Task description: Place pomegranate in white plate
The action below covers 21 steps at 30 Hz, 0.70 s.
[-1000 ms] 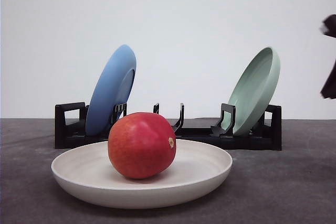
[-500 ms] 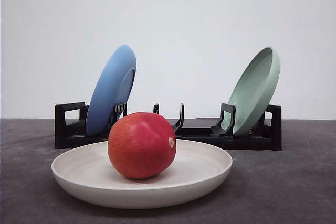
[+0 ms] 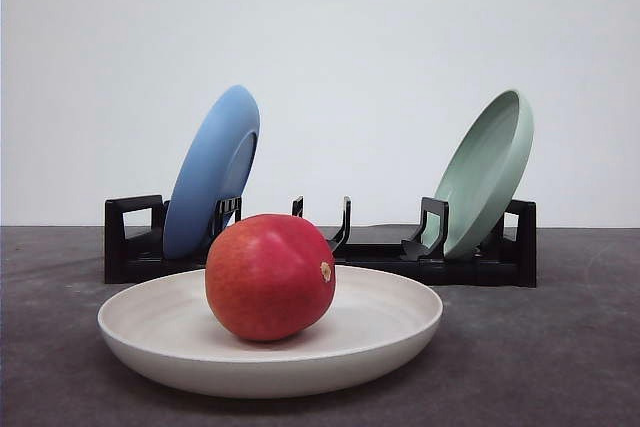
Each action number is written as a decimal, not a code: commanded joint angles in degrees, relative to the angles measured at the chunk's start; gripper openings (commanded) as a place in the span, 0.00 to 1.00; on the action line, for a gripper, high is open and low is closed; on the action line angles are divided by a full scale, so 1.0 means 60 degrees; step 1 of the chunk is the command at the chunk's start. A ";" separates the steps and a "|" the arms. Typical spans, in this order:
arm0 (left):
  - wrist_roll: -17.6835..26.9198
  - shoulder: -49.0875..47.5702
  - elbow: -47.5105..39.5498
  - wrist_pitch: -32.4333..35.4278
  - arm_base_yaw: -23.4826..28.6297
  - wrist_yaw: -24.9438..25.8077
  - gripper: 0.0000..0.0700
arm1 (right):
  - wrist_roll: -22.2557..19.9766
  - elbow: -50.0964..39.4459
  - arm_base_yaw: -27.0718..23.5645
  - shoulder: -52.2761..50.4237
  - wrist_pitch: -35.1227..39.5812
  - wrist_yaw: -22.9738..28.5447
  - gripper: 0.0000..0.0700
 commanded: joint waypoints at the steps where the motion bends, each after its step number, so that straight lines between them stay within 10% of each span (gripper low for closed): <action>1: -0.0011 -0.0007 -0.0087 0.0141 0.0007 0.0011 0.00 | 0.0028 -0.0069 -0.0015 -0.0007 -0.0002 0.0000 0.07; 21: -0.0011 -0.0007 -0.0087 0.0142 0.0007 0.0011 0.00 | 0.0025 -0.0066 -0.0011 -0.0007 0.0168 -0.0005 0.07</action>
